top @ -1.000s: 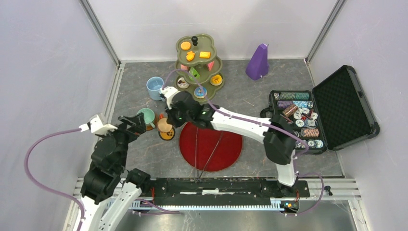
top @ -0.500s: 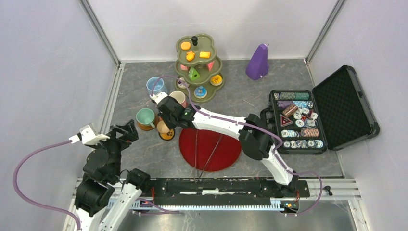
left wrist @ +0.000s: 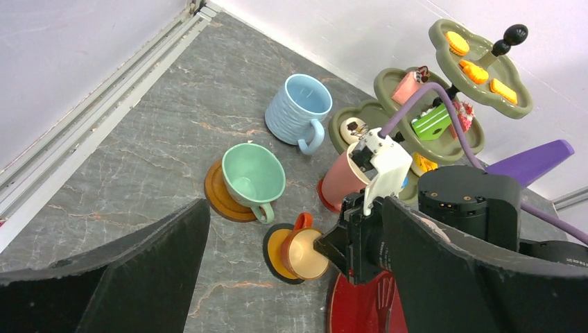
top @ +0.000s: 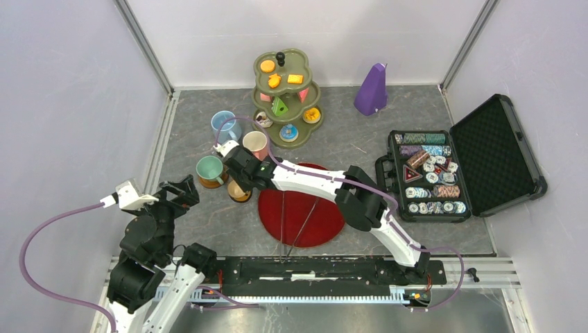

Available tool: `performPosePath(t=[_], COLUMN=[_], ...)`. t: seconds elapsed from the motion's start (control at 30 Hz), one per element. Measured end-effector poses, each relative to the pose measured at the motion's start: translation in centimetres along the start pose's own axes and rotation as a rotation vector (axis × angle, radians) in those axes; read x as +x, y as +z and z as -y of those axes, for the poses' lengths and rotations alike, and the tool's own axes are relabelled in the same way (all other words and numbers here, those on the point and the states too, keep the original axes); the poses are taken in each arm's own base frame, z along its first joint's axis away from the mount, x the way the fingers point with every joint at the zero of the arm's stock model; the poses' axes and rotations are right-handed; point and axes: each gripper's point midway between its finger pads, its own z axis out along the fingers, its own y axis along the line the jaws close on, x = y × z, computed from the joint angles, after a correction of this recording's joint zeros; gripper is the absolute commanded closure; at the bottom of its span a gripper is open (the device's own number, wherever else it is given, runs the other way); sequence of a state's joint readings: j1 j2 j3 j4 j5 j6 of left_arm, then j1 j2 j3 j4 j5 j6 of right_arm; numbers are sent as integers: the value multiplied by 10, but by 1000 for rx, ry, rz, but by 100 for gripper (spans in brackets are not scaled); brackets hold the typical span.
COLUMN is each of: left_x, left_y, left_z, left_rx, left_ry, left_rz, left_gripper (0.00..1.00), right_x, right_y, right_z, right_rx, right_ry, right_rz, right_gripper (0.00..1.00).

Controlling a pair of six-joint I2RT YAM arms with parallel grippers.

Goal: Serve the afternoon tea

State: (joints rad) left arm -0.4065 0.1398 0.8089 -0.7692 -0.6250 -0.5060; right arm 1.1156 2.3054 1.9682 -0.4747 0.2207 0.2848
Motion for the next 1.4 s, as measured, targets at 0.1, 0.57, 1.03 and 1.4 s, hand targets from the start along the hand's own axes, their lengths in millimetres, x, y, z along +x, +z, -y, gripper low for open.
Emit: performPosePath(t=[0.1,0.57,1.03,1.4], left_x=[0,0,0,-9], left_y=[0,0,11,38], left_z=[0,0,10,51], left_rx=[0,1,7,72], left_ry=[0,3,34,53], left_rz=[0,0,-10,-35], left_gripper=[0,0,0,0], right_x=[6,7,-68,-71], right_y=[4,9,-85,-333], right_z=[0,0,17,165], right_rx=[5,7,22,394], right_ry=[-7,-15,-57,14], right_rz=[-14,-18,161,577], right_gripper=[93,62,25,2])
